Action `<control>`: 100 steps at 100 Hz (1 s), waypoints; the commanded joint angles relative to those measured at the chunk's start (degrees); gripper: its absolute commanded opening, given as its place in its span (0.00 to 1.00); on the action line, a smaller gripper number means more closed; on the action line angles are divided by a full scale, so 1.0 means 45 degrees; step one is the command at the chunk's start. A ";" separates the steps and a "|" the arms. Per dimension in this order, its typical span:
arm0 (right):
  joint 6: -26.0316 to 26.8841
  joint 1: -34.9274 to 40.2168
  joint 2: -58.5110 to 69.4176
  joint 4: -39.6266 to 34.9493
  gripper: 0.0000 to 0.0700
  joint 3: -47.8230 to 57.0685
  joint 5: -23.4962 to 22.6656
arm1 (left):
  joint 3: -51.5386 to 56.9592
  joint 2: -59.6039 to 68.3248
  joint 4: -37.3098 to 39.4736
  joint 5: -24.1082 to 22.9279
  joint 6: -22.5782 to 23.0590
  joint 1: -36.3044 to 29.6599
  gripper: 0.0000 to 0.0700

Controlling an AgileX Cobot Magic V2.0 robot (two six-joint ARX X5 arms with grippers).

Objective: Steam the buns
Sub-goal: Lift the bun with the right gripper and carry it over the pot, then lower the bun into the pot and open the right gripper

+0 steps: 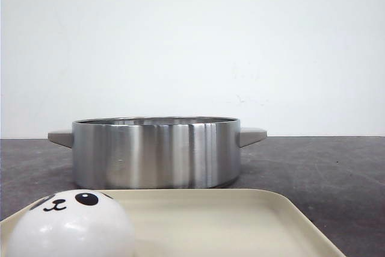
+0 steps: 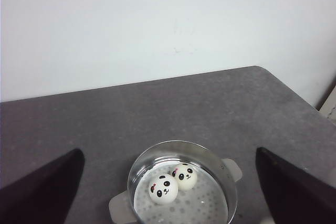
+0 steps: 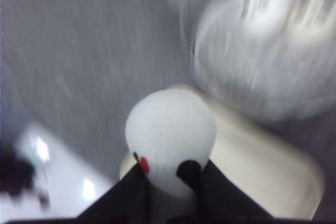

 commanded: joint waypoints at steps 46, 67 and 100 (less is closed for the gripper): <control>-0.2390 -0.4736 0.5299 0.0301 0.01 0.2225 -0.2259 | 0.0277 0.0330 0.0194 -0.0068 0.0010 -0.0364 0.91; -0.2375 -0.5226 0.7106 0.0374 0.01 0.2225 -0.2579 | 0.0277 0.0345 0.0024 -0.0073 0.0005 -0.0364 0.91; -0.1846 -0.5280 0.8495 0.0340 0.11 0.2225 -0.3186 | 0.0277 0.0486 -0.0049 -0.0068 0.0010 -0.0369 0.91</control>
